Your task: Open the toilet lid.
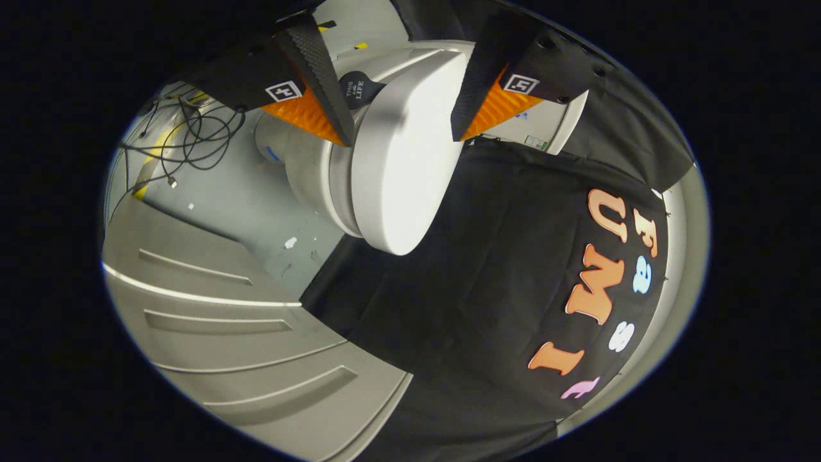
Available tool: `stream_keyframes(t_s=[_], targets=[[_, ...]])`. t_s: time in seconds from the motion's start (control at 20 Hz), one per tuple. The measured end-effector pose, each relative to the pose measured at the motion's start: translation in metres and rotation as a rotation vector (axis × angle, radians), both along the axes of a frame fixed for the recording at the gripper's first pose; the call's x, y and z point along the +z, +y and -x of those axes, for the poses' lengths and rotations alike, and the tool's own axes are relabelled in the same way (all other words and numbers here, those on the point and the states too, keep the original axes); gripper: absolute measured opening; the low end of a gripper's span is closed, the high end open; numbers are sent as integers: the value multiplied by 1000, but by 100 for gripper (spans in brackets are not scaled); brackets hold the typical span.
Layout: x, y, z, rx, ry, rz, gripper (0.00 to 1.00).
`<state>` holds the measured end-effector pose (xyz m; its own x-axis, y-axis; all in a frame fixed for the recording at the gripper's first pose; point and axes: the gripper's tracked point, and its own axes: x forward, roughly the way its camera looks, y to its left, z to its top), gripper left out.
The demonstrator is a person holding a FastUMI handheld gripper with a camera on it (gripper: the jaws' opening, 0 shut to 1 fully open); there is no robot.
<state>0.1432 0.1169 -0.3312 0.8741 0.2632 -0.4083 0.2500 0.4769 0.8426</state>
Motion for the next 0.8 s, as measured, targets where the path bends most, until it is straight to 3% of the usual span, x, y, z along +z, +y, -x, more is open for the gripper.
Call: stream_keyframes(t_s=[0.6,0.8], targets=[[-39,21,-11,27,93,-50,97],[-40,13,-13,-9,92,-131,92]])
